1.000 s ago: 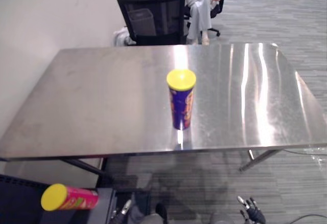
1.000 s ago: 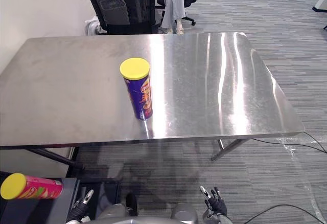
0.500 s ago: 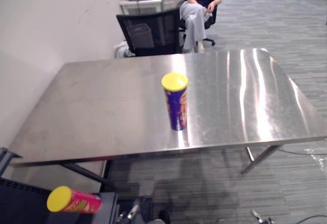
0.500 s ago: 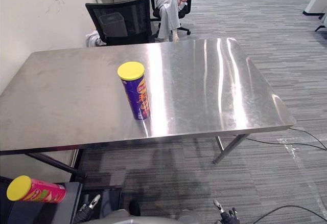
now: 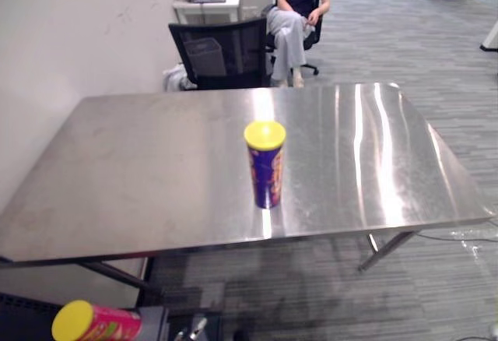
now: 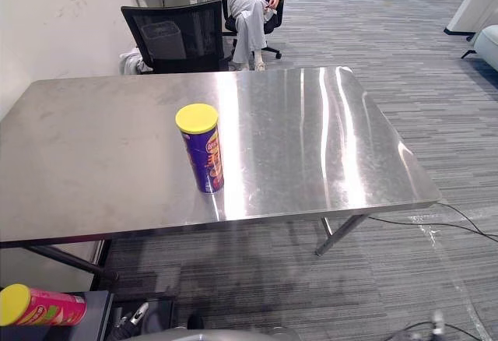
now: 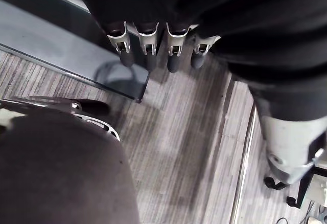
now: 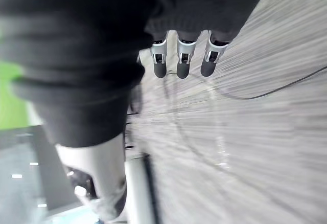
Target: Put the gum and the chips on the shelf.
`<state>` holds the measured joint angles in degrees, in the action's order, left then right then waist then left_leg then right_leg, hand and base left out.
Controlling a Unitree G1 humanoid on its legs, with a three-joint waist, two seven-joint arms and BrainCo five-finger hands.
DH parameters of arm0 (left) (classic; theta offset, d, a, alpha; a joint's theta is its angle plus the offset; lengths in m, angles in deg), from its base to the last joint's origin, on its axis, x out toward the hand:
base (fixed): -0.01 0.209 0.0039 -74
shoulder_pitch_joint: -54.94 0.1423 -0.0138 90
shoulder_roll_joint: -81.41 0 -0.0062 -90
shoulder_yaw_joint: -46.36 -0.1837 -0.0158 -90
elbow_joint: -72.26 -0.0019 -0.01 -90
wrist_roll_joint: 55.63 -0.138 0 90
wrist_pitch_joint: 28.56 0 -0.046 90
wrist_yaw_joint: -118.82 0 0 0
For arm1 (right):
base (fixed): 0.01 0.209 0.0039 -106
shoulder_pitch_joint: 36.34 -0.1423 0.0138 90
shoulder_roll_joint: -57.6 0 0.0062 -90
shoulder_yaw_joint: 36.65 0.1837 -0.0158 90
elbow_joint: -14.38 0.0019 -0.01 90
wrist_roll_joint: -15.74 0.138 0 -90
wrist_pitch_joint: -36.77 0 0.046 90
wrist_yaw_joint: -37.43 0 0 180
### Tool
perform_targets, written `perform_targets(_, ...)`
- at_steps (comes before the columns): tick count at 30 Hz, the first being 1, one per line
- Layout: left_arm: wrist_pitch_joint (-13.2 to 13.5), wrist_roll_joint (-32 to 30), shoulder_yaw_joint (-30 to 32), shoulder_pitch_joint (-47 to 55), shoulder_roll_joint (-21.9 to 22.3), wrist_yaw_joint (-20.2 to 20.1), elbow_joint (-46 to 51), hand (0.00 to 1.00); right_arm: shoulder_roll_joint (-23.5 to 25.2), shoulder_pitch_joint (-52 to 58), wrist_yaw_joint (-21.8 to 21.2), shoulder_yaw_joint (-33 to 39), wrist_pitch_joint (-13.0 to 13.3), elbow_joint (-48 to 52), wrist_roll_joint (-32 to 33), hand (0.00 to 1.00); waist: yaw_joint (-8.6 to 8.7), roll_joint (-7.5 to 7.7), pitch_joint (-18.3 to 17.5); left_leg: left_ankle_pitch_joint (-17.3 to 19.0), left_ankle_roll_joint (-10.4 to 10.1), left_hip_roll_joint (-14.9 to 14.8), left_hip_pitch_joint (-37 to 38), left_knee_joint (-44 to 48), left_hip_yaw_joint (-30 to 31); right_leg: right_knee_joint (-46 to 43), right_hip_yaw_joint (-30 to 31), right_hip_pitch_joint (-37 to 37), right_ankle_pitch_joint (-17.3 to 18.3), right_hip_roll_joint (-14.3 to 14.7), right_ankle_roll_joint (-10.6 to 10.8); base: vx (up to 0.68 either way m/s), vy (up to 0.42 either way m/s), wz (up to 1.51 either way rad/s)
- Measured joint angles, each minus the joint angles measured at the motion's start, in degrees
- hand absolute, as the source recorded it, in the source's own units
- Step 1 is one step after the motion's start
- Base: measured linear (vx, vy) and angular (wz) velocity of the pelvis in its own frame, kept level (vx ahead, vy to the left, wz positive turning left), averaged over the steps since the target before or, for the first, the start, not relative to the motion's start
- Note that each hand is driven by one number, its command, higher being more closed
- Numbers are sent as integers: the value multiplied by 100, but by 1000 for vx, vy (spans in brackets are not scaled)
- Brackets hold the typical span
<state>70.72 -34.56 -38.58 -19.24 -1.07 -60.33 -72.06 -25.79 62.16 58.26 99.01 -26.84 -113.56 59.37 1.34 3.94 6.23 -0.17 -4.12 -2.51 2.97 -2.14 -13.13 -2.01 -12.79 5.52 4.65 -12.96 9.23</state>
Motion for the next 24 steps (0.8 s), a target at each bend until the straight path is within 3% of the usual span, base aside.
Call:
perform_targets(3,-59,2,37,23,-1,1,65,0,-316,-220,509,200,339,1014,-141,0,16,16,-13,-7,9,28,46,-84,-41,4,39,-26,17,-20,-28,6,33,-8)
perform_targets(7,-199,-4,39,27,-1,9,169,0,-408,-575,1257,400,674,2206,-883,0,20,16,-26,-2,5,55,44,-96,-47,20,48,-31,14,-41,-24,3,9,0)
perform_targets(11,-241,-210,43,26,5,14,179,0,-411,-872,1779,246,682,3235,-1751,0,20,-11,-46,5,6,66,22,-96,-47,35,52,-36,3,-46,-5,0,0,0)
perform_targets(13,-251,-221,46,29,13,30,195,0,-419,-925,1820,3,670,3700,-2111,0,30,-12,-49,12,-3,58,21,-102,-55,41,59,-45,-2,-37,3,7,1,-3)
perform_targets(15,-290,-224,86,43,30,55,241,0,-415,-945,1624,-449,629,4145,-2252,0,19,-7,-64,7,1,45,19,-151,-76,14,75,-108,-2,-22,4,17,1,-9)
perform_targets(16,-332,-279,103,41,35,61,254,0,-410,-939,1290,-788,488,4506,-2331,0,28,-15,-75,2,7,42,19,-173,-88,-5,76,-137,-3,-18,5,25,5,-7)
perform_targets(19,-352,-479,142,48,31,59,309,0,-509,-869,22,-1639,-280,5365,-2409,0,26,16,-108,6,4,41,19,-186,-87,-9,60,-139,-6,-18,11,19,5,-2)
perform_targets(20,-351,-511,160,48,31,58,315,0,-583,-866,-190,-1778,-392,5408,-2494,0,17,31,-115,6,4,41,19,-191,-82,-13,53,-140,-7,-18,12,32,9,7)
perform_targets(21,-311,-630,203,50,31,52,327,0,-794,-869,-976,-2045,-739,5409,-2446,0,-4,84,-137,2,8,46,18,-215,-52,-34,27,-138,-8,-18,14,24,8,9)
perform_targets(23,-296,-630,209,61,31,50,325,0,-873,-871,-1432,-2166,-850,5385,-2318,0,-5,104,-149,-1,13,49,18,-228,-28,-69,-2,-142,-9,-22,14,24,14,10)
perform_targets(24,-264,-633,210,74,30,50,322,0,-890,-871,-1977,-2246,-923,5372,-2210,0,1,114,-157,-4,17,56,21,-243,-7,-115,-30,-154,-10,-30,12,25,19,7)
